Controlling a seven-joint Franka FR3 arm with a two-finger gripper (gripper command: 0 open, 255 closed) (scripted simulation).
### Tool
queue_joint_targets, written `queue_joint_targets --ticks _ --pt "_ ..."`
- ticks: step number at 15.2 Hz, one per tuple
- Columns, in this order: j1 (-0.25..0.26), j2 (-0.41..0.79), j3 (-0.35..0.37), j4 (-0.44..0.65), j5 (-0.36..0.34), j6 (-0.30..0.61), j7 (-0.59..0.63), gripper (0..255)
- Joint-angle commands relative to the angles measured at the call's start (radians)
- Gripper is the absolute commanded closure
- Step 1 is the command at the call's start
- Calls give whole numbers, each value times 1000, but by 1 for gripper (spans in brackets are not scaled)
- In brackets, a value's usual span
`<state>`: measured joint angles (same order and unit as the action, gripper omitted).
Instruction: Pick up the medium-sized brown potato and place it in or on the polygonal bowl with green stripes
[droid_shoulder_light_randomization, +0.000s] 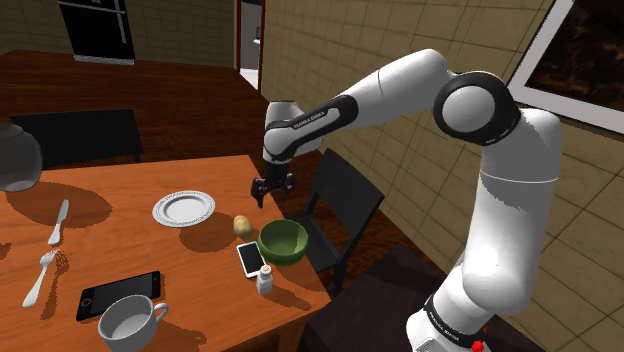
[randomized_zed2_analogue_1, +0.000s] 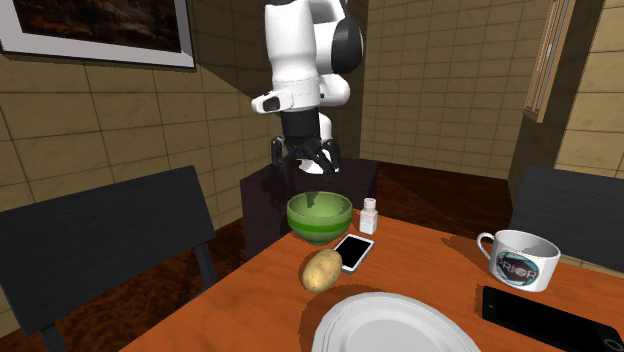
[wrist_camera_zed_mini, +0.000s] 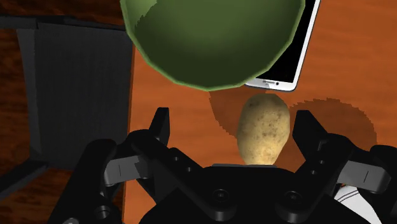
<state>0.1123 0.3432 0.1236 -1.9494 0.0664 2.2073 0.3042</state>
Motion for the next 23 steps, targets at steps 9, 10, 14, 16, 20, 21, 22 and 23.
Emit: queue_joint_targets --ticks 9,10,14,16,20,21,22,23 --pt "63 413 -16 429 -42 -21 74 0" --pt "69 459 -18 486 -45 -33 79 0" --pt "80 541 -21 571 -49 -36 87 0" --pt "82 557 -22 570 -49 -19 87 0" --pt "85 587 -23 571 -50 9 88 0" --pt "85 587 -23 571 -50 9 88 0" --pt "85 587 -23 571 -50 9 88 0" --pt "85 587 -23 571 -50 9 88 0"
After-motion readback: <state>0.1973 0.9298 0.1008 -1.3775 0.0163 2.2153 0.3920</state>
